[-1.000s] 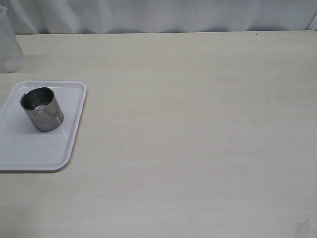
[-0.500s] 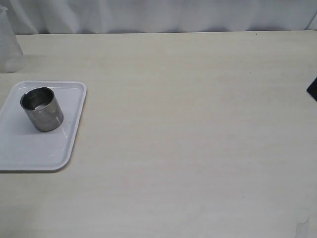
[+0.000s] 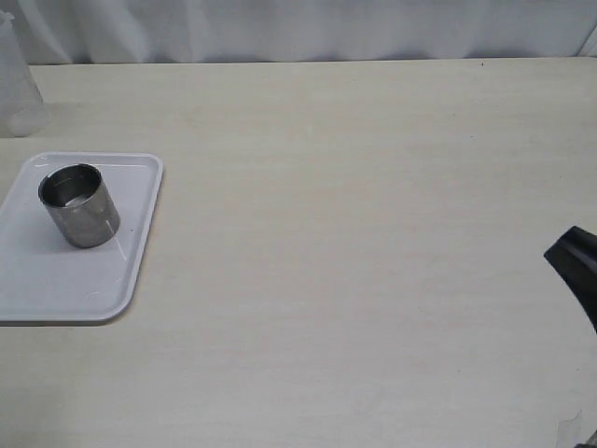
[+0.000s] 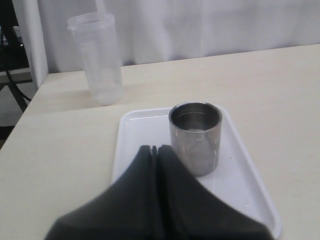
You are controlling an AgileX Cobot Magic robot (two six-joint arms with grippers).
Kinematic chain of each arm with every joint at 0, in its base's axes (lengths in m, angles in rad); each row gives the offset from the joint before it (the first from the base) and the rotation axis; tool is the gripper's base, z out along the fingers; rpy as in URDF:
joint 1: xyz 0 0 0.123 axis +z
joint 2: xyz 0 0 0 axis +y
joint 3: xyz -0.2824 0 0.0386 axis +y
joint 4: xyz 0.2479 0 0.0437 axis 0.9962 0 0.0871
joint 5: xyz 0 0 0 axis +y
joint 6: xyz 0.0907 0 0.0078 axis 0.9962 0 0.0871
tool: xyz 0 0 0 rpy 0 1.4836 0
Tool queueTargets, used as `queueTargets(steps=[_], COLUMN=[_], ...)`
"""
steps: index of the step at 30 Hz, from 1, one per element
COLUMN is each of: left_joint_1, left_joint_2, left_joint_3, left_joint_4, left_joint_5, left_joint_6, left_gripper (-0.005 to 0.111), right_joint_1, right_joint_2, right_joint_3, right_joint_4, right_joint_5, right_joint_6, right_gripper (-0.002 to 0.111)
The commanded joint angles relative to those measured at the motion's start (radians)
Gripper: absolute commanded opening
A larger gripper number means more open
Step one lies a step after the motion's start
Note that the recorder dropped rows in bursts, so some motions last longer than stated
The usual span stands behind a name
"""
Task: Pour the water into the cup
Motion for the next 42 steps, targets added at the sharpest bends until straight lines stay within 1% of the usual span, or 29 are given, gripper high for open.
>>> queueTargets(steps=[1, 6, 12, 19, 22, 28, 32, 42], left_joint_1=[0.001, 0.001, 0.001, 0.001, 0.001, 0.001, 0.001, 0.001], left_joint_2=[-0.002, -0.002, -0.002, -0.002, -0.002, -0.002, -0.002, -0.002], left_joint_3=[0.003, 0.003, 0.003, 0.003, 0.003, 0.003, 0.003, 0.003], left_joint_4=[-0.001, -0.001, -0.001, -0.001, -0.001, -0.001, -0.001, -0.001], left_joint_5=[-0.013, -0.013, -0.013, -0.013, -0.011, -0.011, -0.011, -0.011], left_joint_6=[-0.007, -0.007, -0.007, -0.007, -0.007, -0.007, -0.007, -0.007], left_gripper=[0.0, 0.0, 0.0, 0.0, 0.0, 0.0, 0.0, 0.0], right_joint_1=[-0.082, -0.182, -0.342, -0.492, -0.541, -0.59, -0.59, -0.594], right_joint_2=[-0.033, -0.069, -0.147, -0.151, -0.151, -0.151, -0.151, -0.151], right_joint_3=[0.011, 0.011, 0.011, 0.011, 0.011, 0.011, 0.011, 0.011], right_joint_4=[0.047, 0.047, 0.047, 0.039, 0.039, 0.039, 0.039, 0.032], right_joint_5=[0.019, 0.03, 0.032, 0.054, 0.054, 0.126, 0.17, 0.369], right_joint_6=[0.069, 0.113, 0.178, 0.181, 0.181, 0.181, 0.181, 0.181], right_gripper=[0.004, 0.004, 0.004, 0.004, 0.004, 0.004, 0.004, 0.004])
